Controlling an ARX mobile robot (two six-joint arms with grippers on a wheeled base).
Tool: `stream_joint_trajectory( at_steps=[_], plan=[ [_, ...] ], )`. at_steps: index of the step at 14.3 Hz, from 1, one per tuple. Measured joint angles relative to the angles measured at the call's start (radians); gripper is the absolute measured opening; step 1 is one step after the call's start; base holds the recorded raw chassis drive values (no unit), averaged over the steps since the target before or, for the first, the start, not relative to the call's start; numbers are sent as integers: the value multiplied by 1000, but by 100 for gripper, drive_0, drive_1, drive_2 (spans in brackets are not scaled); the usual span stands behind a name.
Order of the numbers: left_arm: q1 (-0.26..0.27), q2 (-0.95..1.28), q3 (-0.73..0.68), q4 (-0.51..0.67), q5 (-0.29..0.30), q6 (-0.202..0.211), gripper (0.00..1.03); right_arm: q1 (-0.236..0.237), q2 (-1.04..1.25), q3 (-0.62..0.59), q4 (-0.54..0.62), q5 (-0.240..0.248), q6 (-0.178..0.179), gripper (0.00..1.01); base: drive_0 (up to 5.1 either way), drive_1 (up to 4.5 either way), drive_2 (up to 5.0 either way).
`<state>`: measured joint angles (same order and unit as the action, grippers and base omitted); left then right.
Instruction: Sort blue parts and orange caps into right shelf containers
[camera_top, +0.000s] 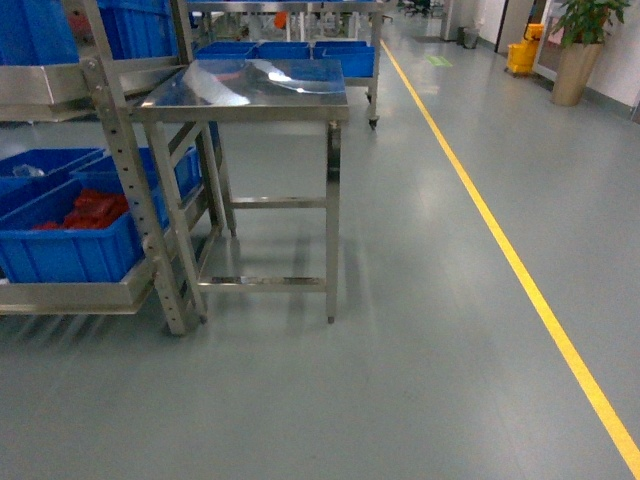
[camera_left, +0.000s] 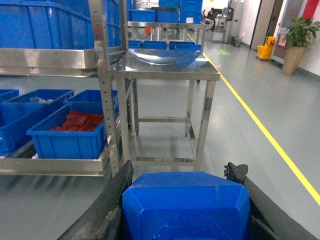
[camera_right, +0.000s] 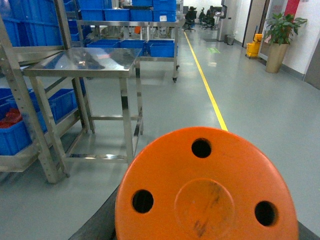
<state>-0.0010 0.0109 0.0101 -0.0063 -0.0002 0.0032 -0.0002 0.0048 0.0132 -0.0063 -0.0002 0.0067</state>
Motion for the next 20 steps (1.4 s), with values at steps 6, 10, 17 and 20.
stream_joint_trajectory(
  at_steps=[6,10,17,20],
  plan=[
    [0,0,0,0,0,0,43,0,0,0,0,0,0,45,-7,426,-441],
    [0,0,0,1,-2,0,43,0,0,0,2,0,0,45,-12,421,-445],
    [0,0,0,3,-1,0,43,0,0,0,3,0,0,45,-12,421,-445],
    [0,0,0,-1,0,0,43,0,0,0,-1,0,0,45,-12,421,-445]
  ],
)
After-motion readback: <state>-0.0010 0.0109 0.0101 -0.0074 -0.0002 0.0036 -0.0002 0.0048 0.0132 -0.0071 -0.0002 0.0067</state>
